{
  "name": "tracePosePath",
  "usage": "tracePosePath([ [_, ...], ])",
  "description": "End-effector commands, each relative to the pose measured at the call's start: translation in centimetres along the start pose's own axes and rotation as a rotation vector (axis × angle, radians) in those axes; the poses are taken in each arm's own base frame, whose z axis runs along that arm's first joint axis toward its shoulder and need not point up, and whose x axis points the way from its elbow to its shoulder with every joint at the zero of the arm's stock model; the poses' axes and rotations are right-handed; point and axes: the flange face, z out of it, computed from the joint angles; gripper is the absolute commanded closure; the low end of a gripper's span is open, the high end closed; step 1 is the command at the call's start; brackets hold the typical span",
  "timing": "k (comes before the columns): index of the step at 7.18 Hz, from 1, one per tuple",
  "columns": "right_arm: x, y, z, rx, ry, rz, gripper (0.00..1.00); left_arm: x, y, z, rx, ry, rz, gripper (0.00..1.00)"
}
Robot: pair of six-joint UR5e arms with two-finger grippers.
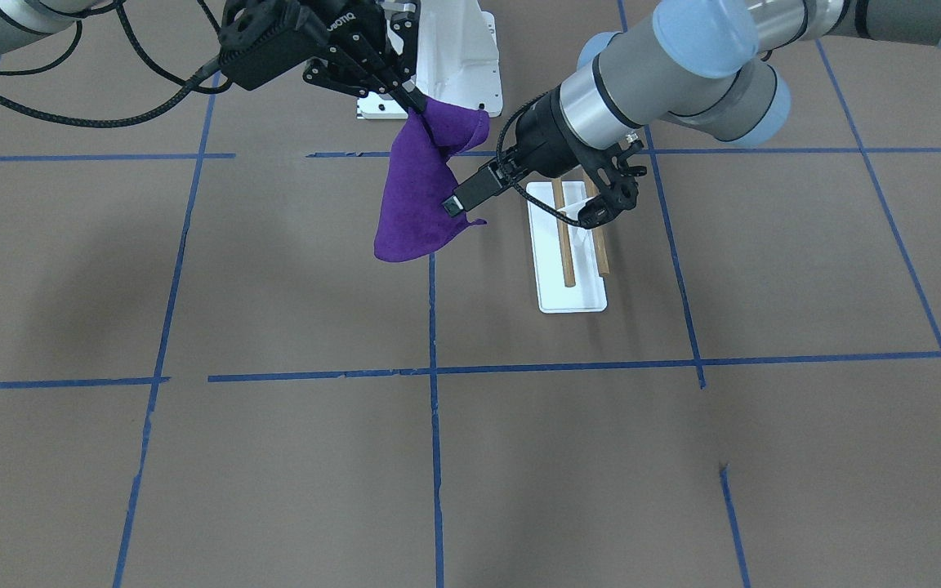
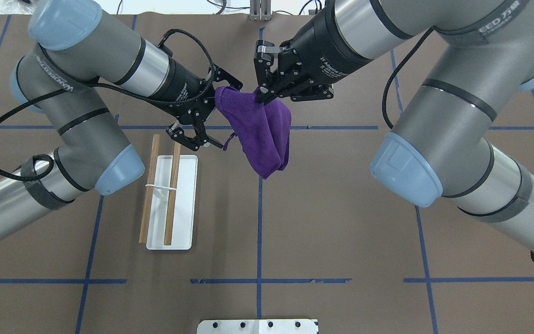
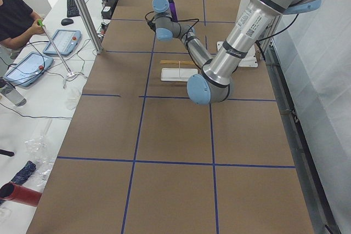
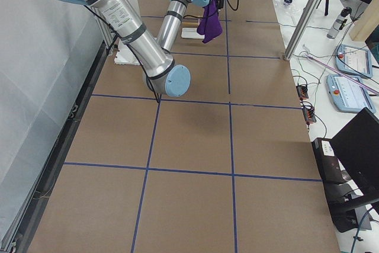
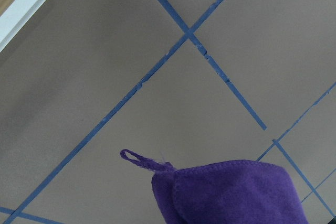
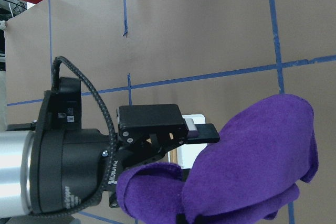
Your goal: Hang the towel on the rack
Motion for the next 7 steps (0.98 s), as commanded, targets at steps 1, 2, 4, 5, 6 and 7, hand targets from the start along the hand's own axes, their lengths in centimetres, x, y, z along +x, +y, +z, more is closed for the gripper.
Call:
tracePosePath([
  [1, -0.71, 0.14, -0.31, 0.002, -0.011, -0.008, 1.00, 0.09, -0.36, 0.70, -0.007, 0.010, -0.014, 0.14],
  [2, -0.97, 0.24, -0.47, 0.003, -0.015, -0.011, 1.00, -0.02, -0.33, 0.75, -0.015, 0.017, -0.014, 0.26],
  [4, -1.59, 0.38, -0.74, 0.004, -0.025, -0.018, 1.00, -0.19, 0.01, 1.08, -0.021, 0.013, -0.012, 0.30],
  [5, -1.61, 0.43, -0.80, 0.004, -0.026, -0.020, 1.00, -0.18, 0.07, 1.03, -0.022, 0.014, -0.011, 0.52],
  [6, -1.62, 0.42, -0.92, 0.006, -0.027, -0.021, 1.00, -0.23, 0.07, 1.00, -0.022, 0.014, -0.011, 0.84],
  [7, -1.65, 0.48, -0.98, 0.004, -0.029, -0.019, 1.00, -0.42, 0.00, 0.96, -0.023, 0.012, -0.001, 1.00],
])
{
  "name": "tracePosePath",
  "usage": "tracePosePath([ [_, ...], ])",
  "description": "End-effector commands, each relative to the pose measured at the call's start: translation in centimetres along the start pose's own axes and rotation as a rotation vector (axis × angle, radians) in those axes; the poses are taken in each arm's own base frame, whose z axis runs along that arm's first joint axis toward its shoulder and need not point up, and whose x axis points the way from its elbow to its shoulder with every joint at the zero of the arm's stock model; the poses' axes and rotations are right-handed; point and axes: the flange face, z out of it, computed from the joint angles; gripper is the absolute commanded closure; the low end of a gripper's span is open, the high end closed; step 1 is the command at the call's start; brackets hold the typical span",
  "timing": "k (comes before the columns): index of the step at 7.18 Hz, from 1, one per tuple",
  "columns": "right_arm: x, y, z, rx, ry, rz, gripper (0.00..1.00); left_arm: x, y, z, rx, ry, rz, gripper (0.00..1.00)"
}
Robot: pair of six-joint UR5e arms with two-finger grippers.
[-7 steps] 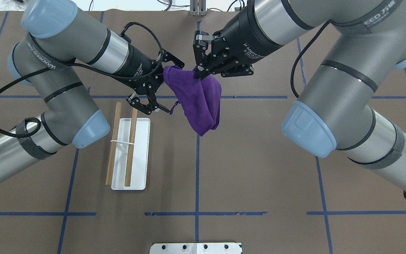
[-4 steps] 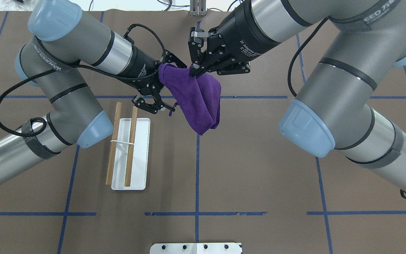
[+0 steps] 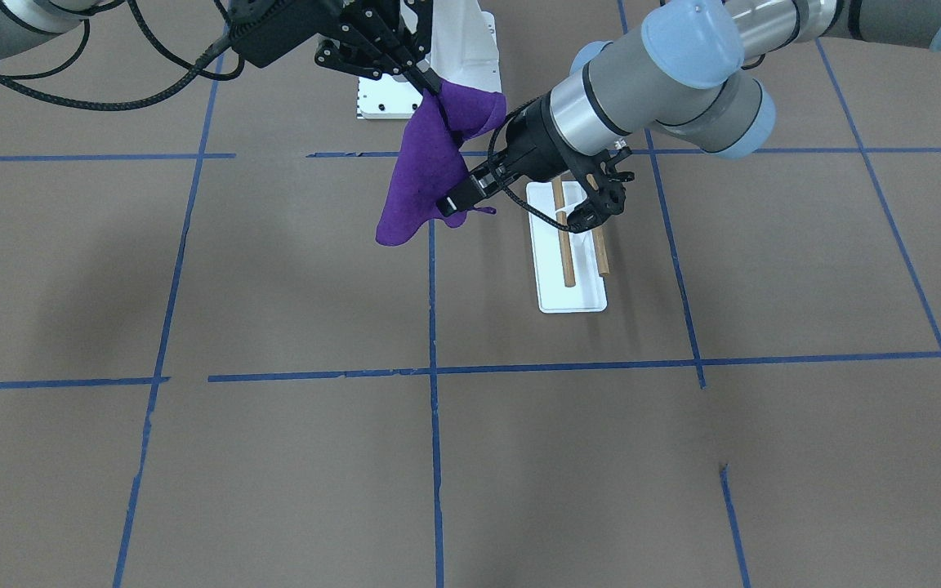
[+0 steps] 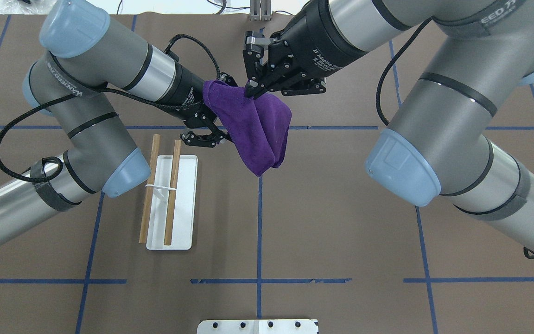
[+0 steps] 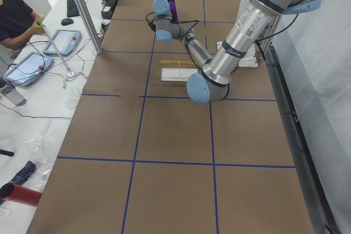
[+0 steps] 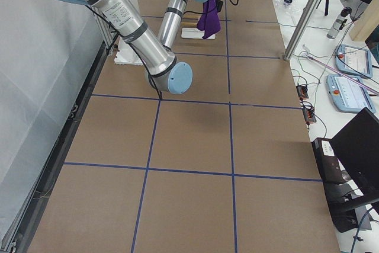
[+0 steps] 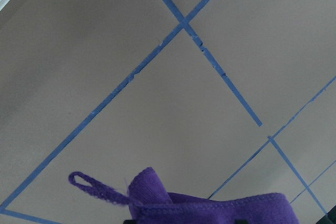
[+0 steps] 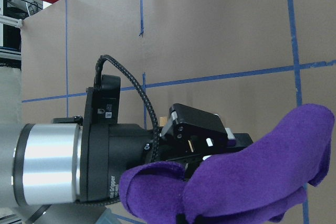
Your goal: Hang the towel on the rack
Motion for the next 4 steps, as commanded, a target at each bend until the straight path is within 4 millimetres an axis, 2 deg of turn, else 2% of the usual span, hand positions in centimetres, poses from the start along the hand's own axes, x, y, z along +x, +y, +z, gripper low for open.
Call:
tracePosePath([
  [1, 0.1, 0.1, -0.1, -0.002, -0.001, 0.003, 1.00, -0.3, -0.1, -0.3, -0.006, 0.010, 0.024, 1.00],
  [3, 0.6, 0.3, 0.1, -0.009, 0.004, 0.005, 1.00, -0.2, -0.2, -0.5, 0.017, 0.043, 0.044, 1.00],
  [4, 1.7, 1.4, 1.4, -0.036, 0.019, 0.013, 0.23, -0.1, -0.4, -0.7, 0.022, 0.047, 0.046, 1.00],
])
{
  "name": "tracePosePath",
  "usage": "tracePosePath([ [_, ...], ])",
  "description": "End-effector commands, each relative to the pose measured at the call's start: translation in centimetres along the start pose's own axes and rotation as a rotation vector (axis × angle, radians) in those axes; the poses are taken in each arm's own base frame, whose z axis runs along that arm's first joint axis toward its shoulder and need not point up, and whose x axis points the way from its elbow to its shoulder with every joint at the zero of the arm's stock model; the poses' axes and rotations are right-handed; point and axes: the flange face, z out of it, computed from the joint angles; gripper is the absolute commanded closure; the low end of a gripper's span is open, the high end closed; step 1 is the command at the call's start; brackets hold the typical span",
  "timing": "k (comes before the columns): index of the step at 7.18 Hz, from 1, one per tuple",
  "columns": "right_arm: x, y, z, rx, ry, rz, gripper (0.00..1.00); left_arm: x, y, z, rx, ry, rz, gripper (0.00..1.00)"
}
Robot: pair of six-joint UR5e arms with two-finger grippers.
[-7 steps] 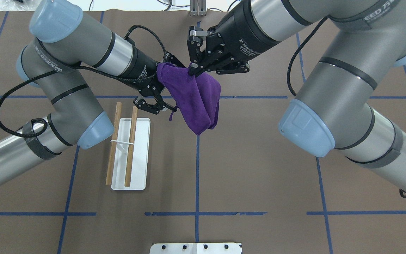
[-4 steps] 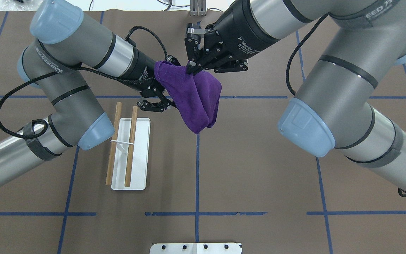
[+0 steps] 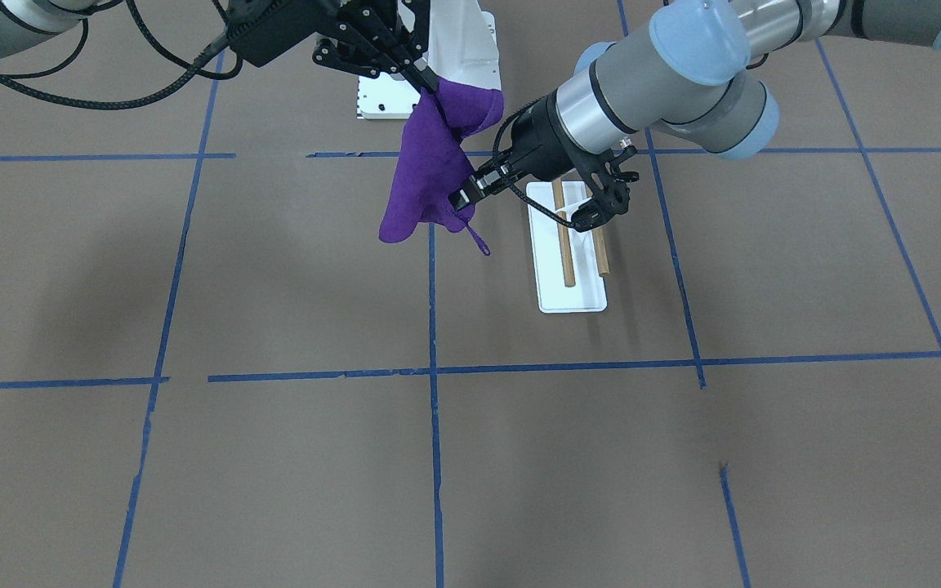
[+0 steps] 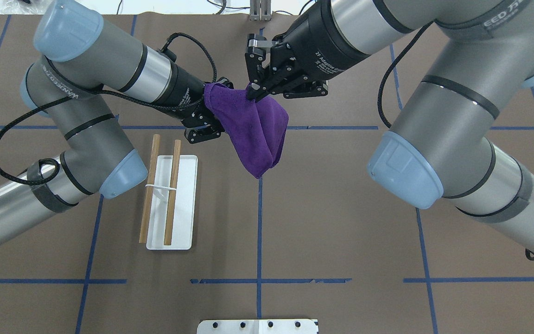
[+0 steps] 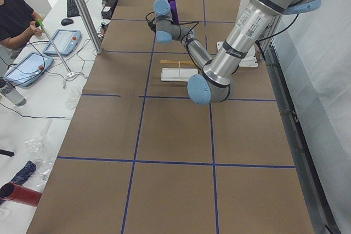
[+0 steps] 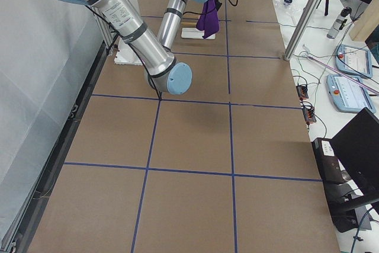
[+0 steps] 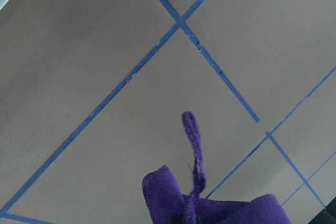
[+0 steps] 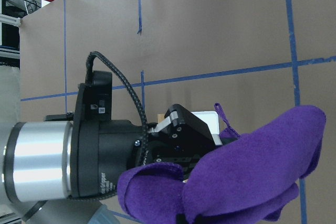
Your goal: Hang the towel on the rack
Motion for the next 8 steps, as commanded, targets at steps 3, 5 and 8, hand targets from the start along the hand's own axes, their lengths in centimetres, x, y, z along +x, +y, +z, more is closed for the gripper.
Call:
tracePosePath([
  [3, 8.4, 1.9, 1.2, -0.029, 0.019, -0.008, 0.00, 0.1, 0.0, -0.3, 0.009, 0.015, 0.009, 1.00],
  [5, 10.3, 1.9, 1.1, -0.026, 0.011, -0.012, 0.00, 0.0, 0.0, -0.5, 0.036, 0.039, 0.012, 1.00],
  [8, 11.8, 2.1, 0.1, -0.017, 0.021, 0.000, 0.00, -6.0, -0.9, -4.1, 0.117, 0.076, 0.072, 1.00],
])
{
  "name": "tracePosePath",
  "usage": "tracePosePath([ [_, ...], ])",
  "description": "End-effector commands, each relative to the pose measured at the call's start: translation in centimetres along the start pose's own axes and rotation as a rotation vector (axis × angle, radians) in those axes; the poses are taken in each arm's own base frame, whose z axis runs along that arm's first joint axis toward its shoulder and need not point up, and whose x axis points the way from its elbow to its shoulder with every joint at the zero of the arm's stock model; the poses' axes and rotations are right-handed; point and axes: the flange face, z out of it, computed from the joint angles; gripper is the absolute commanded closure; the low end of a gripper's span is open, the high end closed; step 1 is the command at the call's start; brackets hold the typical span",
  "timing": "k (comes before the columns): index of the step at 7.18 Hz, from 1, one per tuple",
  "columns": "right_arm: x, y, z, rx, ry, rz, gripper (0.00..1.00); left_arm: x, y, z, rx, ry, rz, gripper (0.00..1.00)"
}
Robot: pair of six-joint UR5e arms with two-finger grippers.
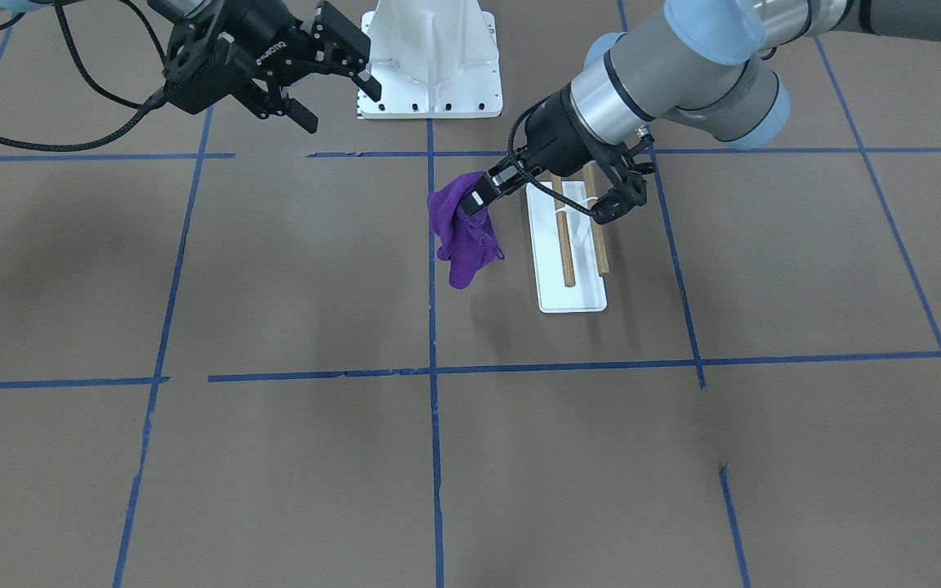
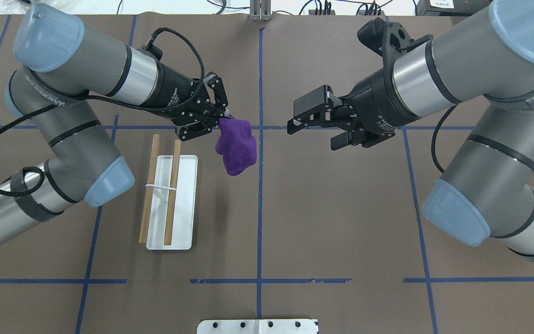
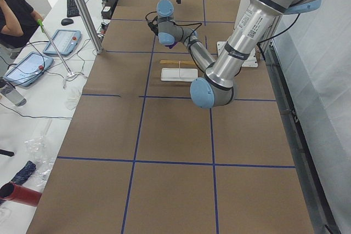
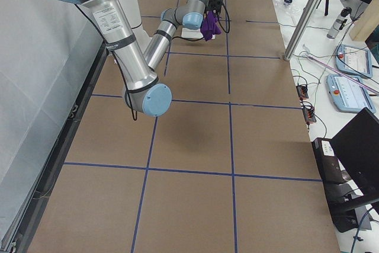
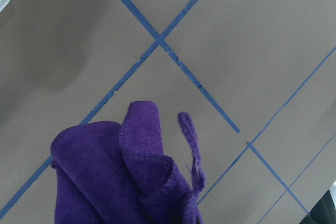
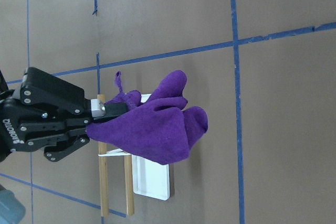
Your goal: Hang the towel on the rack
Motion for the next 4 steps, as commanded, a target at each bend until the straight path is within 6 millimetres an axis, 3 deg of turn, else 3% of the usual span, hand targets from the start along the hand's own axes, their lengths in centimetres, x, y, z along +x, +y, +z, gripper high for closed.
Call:
tracePosePath([
  [1, 1.1, -0.1, -0.6, 0.010, 0.009, 0.009, 0.00, -5.7, -1.5, -3.6, 0.060, -0.003, 0.096, 1.00],
  [4, 2.0, -0.6, -1.0, 0.020, 0.019, 0.023, 0.00, -12.6, -6.2, -5.2, 0.124, -0.098, 0.125, 1.00],
])
